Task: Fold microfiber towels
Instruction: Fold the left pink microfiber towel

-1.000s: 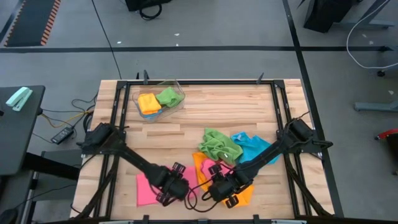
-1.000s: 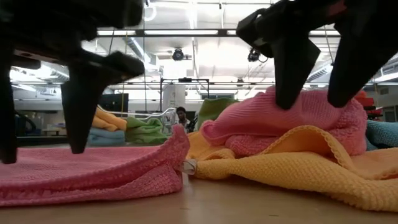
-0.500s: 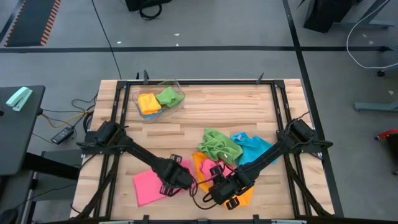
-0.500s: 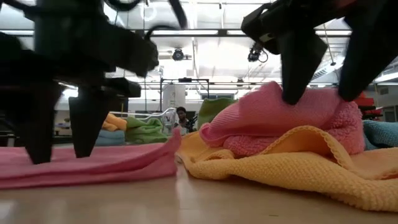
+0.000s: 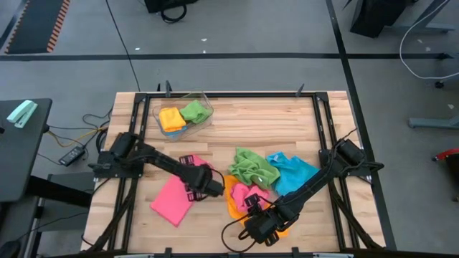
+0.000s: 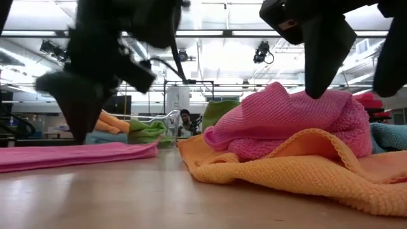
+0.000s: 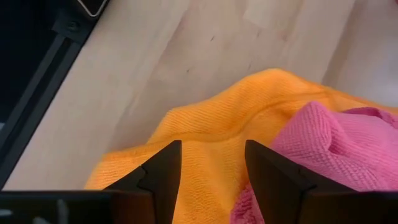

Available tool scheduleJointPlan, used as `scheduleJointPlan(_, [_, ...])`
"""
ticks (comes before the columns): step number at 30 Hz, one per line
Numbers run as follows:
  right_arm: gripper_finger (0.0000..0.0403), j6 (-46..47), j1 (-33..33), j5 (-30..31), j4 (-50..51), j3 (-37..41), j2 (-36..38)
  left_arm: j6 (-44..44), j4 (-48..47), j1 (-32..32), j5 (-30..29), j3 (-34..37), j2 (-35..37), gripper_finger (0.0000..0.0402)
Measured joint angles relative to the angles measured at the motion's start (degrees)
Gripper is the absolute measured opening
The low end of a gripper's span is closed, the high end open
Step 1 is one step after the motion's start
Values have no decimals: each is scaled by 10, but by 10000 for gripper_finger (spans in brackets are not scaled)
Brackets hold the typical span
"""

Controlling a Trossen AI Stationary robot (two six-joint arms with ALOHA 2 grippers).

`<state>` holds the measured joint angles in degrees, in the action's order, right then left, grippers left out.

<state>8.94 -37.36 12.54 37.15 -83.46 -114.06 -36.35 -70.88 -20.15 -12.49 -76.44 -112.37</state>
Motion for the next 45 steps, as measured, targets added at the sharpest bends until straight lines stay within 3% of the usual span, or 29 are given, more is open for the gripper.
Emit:
scheduleJointPlan(5, [186,0,0,2,1,0,0,104,11,-33,3,0,27,175])
scheduleJointPlan(8, [186,9,-4,3,0,0,0,122,18,-77,13,1,32,174])
scheduleJointPlan(12, [186,2,-17,37,-12,9,0,105,54,-153,24,1,33,174])
scheduleJointPlan(18, [186,-2,-14,50,-49,22,0,11,139,-251,24,0,33,174])
scheduleJointPlan(22, [186,-4,-7,51,-62,22,0,-5,122,-299,21,0,32,173])
scheduleJointPlan(24, [186,-6,-5,51,-65,22,0,-17,87,-315,-7,0,32,174])
scheduleJointPlan(28, [186,-17,1,52,-81,22,0,-73,17,-310,-53,0,32,172])
scheduleJointPlan(32, [186,-21,-1,51,-83,22,0,-82,0,-290,11,0,32,172])
scheduleJointPlan(45, [186,-23,0,39,-92,22,0,-17,-33,-262,87,0,-40,172])
